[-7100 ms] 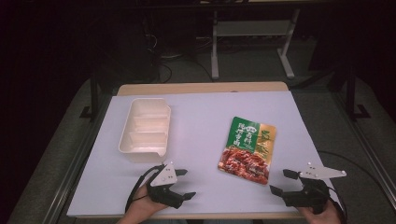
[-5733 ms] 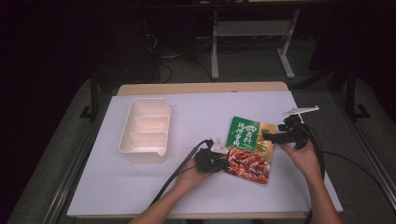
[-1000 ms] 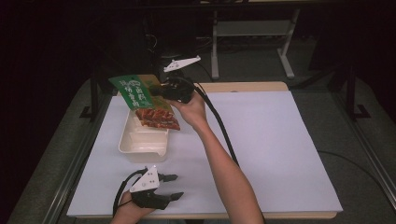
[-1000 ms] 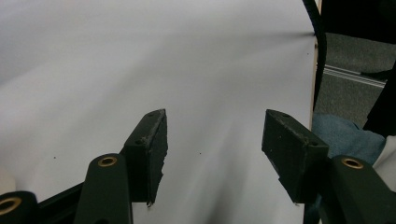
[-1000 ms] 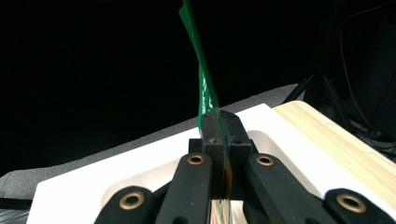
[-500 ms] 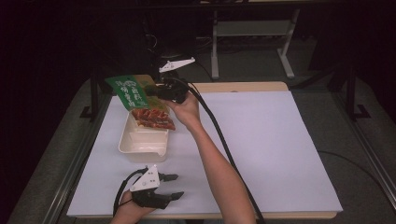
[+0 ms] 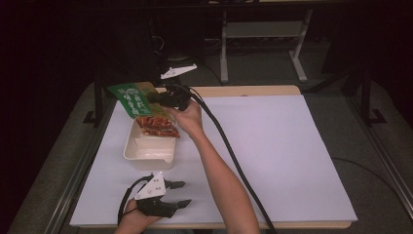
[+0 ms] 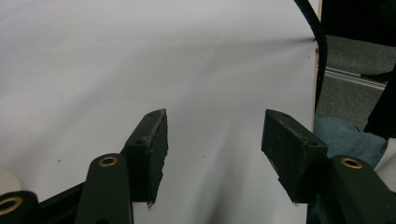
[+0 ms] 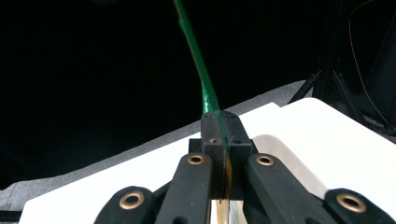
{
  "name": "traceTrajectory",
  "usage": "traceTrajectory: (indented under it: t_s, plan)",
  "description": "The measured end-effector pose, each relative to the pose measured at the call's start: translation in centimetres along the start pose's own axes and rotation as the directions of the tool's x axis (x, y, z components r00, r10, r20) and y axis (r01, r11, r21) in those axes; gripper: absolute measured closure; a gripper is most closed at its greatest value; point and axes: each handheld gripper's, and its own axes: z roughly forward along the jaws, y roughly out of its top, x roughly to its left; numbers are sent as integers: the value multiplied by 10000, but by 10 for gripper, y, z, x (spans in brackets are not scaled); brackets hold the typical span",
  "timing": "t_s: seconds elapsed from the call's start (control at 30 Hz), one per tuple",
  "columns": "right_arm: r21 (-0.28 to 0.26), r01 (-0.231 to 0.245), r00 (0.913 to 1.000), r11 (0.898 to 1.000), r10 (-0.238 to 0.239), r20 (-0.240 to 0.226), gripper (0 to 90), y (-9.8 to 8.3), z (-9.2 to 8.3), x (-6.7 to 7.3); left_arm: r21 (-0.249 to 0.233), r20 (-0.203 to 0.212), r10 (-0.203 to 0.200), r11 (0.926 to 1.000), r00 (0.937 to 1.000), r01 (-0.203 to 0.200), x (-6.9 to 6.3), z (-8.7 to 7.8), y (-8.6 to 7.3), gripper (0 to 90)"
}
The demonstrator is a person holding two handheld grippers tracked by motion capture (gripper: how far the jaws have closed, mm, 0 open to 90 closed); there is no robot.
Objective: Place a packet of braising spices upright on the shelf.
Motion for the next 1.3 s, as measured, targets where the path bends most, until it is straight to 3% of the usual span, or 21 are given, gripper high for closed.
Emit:
traceTrajectory:
  t_s: [0.37,0.6,0.93,1.1,1.3]
  plan:
    - [-245,-755,9970,9968,759,162,900,-6,6,-2,69,8,11,10000,10000,-11,0,1,-1,402]
    - [-351,-1352,9903,9902,1362,287,900,-9,6,-6,50,20,11,10000,10000,-11,0,1,-1,403]
    - [-112,-1285,9909,9916,1289,381,896,-24,6,-14,23,52,49,10000,10000,-50,0,0,-1,403]
    - [106,-791,9967,9968,789,196,893,-26,3,-13,30,56,29,10000,10000,-29,-1,1,0,403]
    - [129,-602,9979,9981,598,244,896,-31,-1,-14,24,65,34,10000,10000,-34,-1,1,0,402]
